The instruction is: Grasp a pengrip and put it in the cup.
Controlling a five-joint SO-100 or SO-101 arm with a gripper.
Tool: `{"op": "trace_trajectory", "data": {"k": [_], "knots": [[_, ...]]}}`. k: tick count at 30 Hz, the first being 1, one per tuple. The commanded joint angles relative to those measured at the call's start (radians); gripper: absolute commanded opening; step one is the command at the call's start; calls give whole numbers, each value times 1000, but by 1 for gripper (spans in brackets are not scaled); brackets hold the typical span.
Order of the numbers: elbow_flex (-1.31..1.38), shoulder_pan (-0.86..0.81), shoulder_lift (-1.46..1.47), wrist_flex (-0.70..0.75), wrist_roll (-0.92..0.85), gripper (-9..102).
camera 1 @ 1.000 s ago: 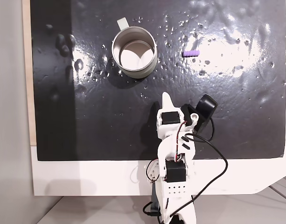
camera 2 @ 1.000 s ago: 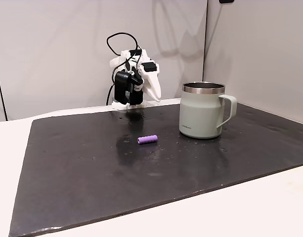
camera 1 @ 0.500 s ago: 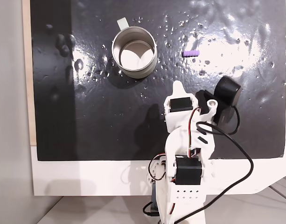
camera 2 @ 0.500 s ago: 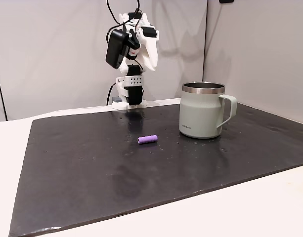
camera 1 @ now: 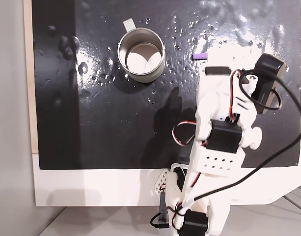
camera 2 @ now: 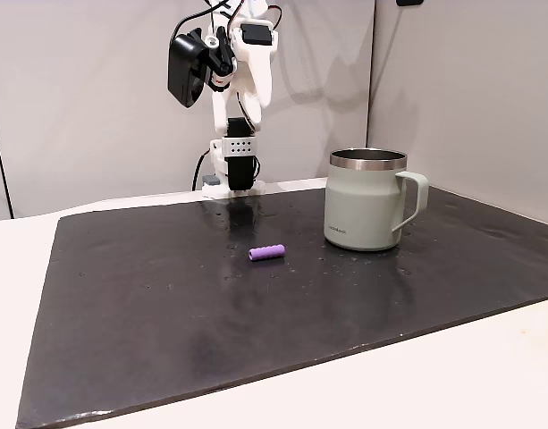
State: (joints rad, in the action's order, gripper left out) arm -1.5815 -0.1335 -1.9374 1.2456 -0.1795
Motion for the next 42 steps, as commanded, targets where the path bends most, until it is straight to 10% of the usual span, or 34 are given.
{"op": "trace_trajectory", "data": {"k": [1, 42], "knots": [[187, -29, 124, 44, -35, 17], [410, -17, 908, -144, -149, 20]]}}
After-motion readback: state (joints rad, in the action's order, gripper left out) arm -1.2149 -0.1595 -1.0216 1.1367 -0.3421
